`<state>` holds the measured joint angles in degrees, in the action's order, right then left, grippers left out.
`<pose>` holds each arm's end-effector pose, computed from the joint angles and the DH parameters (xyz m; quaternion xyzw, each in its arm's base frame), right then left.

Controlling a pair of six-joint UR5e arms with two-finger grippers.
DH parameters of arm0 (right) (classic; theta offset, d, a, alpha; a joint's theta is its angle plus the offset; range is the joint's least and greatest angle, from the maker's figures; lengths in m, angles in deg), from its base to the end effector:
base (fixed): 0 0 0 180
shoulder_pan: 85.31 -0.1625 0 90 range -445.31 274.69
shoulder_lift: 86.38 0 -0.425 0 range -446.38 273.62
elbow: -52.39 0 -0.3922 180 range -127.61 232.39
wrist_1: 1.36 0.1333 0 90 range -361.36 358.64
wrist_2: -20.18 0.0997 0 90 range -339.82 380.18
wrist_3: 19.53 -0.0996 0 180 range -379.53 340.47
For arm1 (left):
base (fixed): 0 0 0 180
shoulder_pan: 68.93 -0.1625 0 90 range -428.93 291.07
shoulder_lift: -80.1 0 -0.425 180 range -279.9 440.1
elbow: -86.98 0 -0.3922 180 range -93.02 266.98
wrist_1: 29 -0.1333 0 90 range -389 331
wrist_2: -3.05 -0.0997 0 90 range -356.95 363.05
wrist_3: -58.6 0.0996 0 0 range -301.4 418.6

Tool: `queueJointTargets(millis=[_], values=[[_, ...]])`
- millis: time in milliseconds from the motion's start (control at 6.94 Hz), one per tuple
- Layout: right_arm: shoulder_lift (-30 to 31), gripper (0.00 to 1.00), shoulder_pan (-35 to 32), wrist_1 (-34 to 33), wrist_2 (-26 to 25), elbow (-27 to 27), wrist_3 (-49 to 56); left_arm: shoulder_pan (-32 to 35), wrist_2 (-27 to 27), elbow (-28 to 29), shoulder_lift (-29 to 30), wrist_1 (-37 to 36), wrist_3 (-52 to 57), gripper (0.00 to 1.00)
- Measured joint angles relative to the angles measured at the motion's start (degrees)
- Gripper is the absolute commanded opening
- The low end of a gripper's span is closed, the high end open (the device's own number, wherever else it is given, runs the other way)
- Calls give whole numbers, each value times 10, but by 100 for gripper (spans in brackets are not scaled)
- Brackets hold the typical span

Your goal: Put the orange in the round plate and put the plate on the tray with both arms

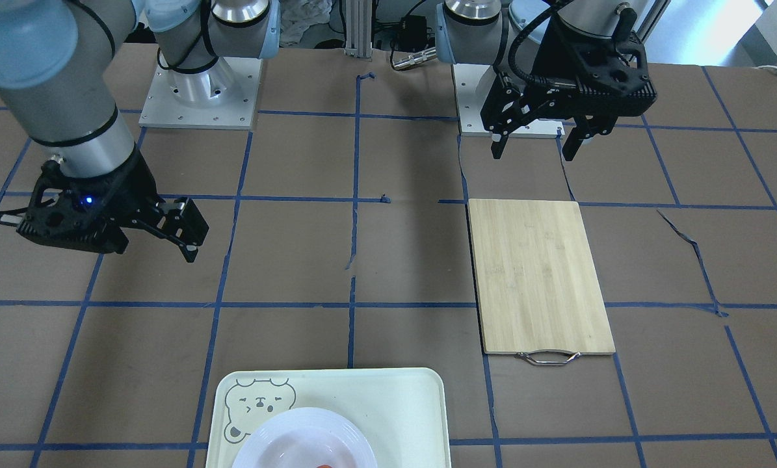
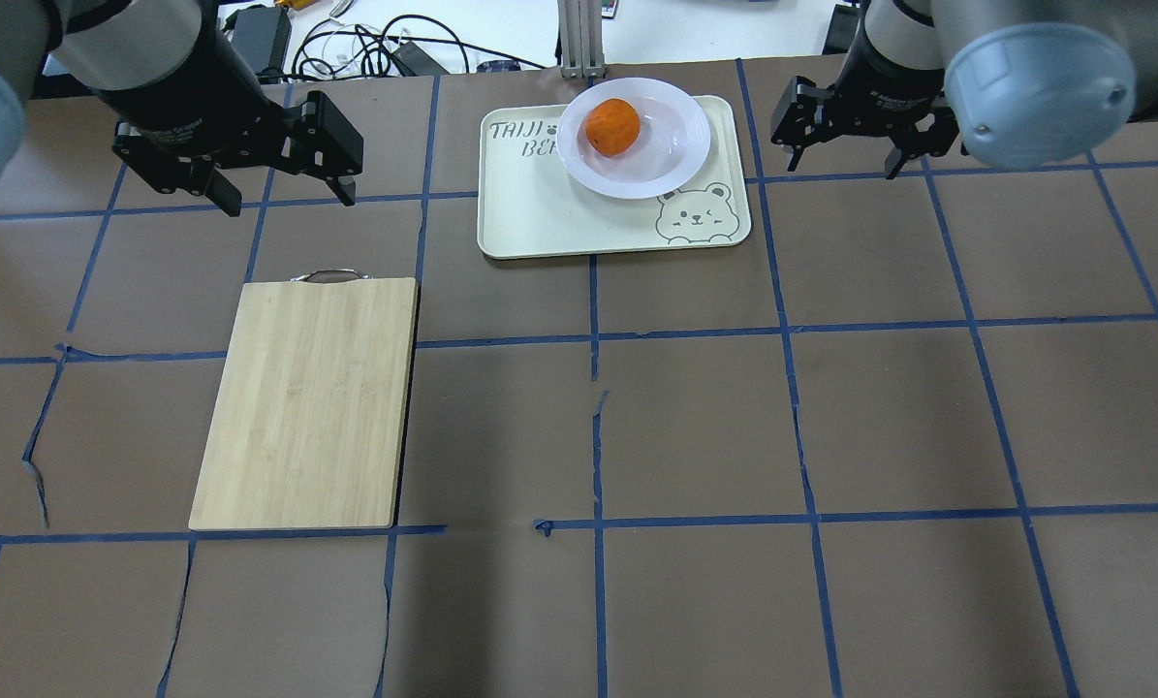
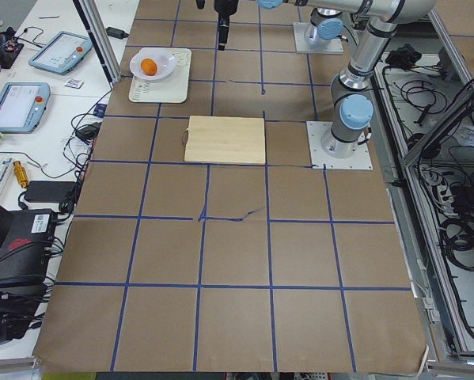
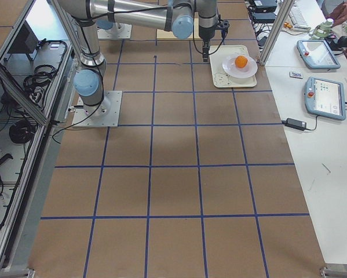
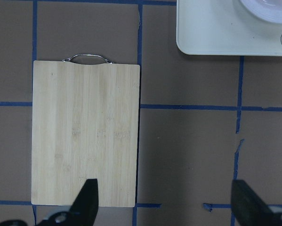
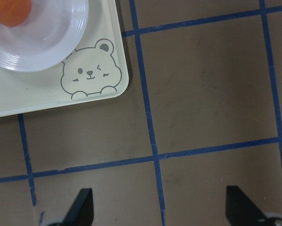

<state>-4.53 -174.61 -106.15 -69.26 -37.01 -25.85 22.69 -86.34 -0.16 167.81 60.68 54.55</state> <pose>0.1274 -0.5621 0.4454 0.0608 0.9961 -0.0628 0.0080 -0.1479 -0.4784 0.5327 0.0209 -0.9986 0.0474 0.0077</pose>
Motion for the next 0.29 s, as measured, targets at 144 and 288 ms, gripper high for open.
queueJointTargets(millis=[144, 288], values=[[14, 100, -1, 27, 0, 6, 23, 0, 0, 0, 0, 0, 0, 100], [20, 100, -1, 39, 0, 12, 43, 0, 0, 0, 0, 0, 0, 100]])
